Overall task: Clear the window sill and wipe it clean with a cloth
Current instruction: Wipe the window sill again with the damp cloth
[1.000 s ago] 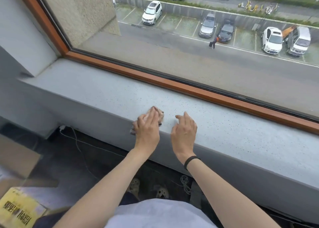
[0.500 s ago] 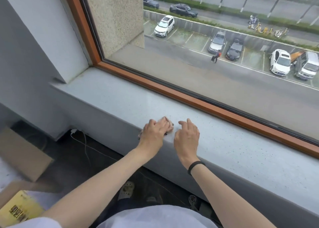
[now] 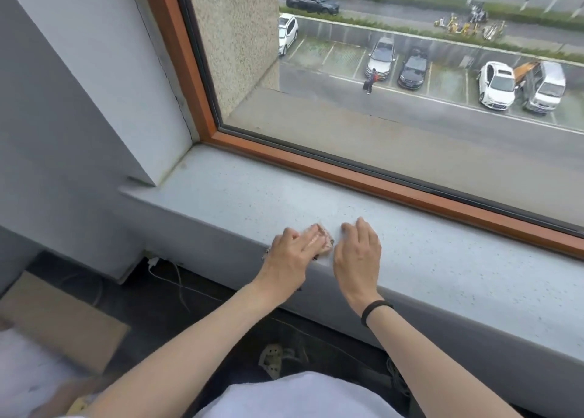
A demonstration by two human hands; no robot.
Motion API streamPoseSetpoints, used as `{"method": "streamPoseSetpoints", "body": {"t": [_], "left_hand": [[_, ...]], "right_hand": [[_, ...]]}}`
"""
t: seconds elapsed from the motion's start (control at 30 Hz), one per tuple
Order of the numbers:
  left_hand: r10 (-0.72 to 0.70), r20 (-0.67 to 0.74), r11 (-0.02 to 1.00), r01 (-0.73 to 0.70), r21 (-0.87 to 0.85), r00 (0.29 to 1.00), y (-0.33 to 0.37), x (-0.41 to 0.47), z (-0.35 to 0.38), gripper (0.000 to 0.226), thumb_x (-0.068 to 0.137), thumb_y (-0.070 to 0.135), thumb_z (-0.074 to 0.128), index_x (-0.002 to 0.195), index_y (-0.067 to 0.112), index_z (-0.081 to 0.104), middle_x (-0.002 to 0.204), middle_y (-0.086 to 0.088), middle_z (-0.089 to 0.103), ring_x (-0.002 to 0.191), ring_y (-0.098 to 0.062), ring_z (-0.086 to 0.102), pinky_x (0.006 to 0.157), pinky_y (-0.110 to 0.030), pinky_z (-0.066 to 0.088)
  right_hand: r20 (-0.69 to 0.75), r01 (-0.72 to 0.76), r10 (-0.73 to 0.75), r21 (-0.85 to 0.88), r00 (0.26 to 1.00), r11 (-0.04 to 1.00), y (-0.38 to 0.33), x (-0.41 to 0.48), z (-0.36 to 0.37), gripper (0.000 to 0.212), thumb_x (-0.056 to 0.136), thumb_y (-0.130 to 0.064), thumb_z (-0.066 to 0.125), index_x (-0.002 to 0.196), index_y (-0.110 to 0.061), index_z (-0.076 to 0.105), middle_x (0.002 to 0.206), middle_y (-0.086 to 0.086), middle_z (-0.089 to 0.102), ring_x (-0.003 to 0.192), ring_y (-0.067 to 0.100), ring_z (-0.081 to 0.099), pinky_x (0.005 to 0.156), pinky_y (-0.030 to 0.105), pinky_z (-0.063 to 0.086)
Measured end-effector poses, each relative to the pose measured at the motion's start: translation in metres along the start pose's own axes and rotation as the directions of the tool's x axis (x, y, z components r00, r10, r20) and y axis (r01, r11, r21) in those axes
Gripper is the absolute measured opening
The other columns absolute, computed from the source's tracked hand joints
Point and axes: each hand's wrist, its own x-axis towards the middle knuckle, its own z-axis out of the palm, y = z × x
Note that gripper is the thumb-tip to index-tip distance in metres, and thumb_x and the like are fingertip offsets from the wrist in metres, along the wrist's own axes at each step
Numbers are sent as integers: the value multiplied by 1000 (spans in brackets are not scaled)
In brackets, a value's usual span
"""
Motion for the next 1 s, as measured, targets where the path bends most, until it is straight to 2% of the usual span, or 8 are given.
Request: {"method": "streamPoseSetpoints", "body": {"t": [0.07,0.27,0.37,0.47,0.67,0.77,0.87,1.0], "left_hand": [[69,9,997,-69,43,998,-36,-1,-12,67,56,-16,66,116,14,66,123,-1,63,83,-20,42,62,-29,43],[-272,-42,957,274,90,961,-107,-1,-30,63,66,-20,59,121,11,62,129,-9,58,82,-27,44,66,-32,34],[-34,111,999,31,28,993,-75,-20,-17,72,66,-14,56,130,20,52,135,-5,54,88,-19,36,68,-32,45],[230,191,972,-235,1,954,-90,-16,-31,69,70,-11,59,129,24,55,139,5,50,87,-17,41,67,-28,44],[-290,90,956,286,61,953,-123,31,-35,53,89,-4,48,135,21,48,145,0,43,95,-24,41,76,-31,34],[-6,140,1000,9,-16,990,-89,5,-23,74,71,-18,56,132,23,52,141,3,48,91,-17,35,71,-31,38],[239,174,971,-237,-32,955,-107,4,-33,77,69,-18,56,134,23,50,142,6,47,93,-20,42,69,-30,37],[-182,126,981,171,90,975,-152,49,-34,56,92,-3,41,143,20,38,151,-1,33,109,-31,43,85,-38,35]], "right_hand": [[-38,17,-20,-70,999,997,1,-2,7,28,94,-13,45,121,-9,51,140,16,43,132,31,36,112,43,29],[-111,-3,-14,-156,994,988,-4,-3,13,30,96,-21,34,116,-10,53,133,17,49,125,34,44,106,48,36],[-110,2,-23,-182,994,983,-2,-3,14,32,96,-21,33,118,-10,52,134,16,49,125,33,43,107,47,35],[-100,5,-26,-202,995,979,-3,-3,14,31,95,-22,35,119,-11,52,135,16,48,126,33,43,108,47,34],[-121,-4,-25,-231,992,973,-3,-3,13,42,93,-27,23,117,-11,54,133,16,50,123,33,45,107,47,34],[-123,2,-32,-233,992,972,-4,-2,14,38,94,-25,28,118,-11,54,133,17,50,124,33,45,107,47,33],[-115,8,-36,-236,993,972,-2,-2,17,29,95,-20,38,119,-11,53,135,17,49,126,33,43,109,47,31],[-124,10,-43,-252,991,968,-2,-2,19,27,93,-19,45,117,-11,54,134,17,50,124,34,45,107,48,34]]}}
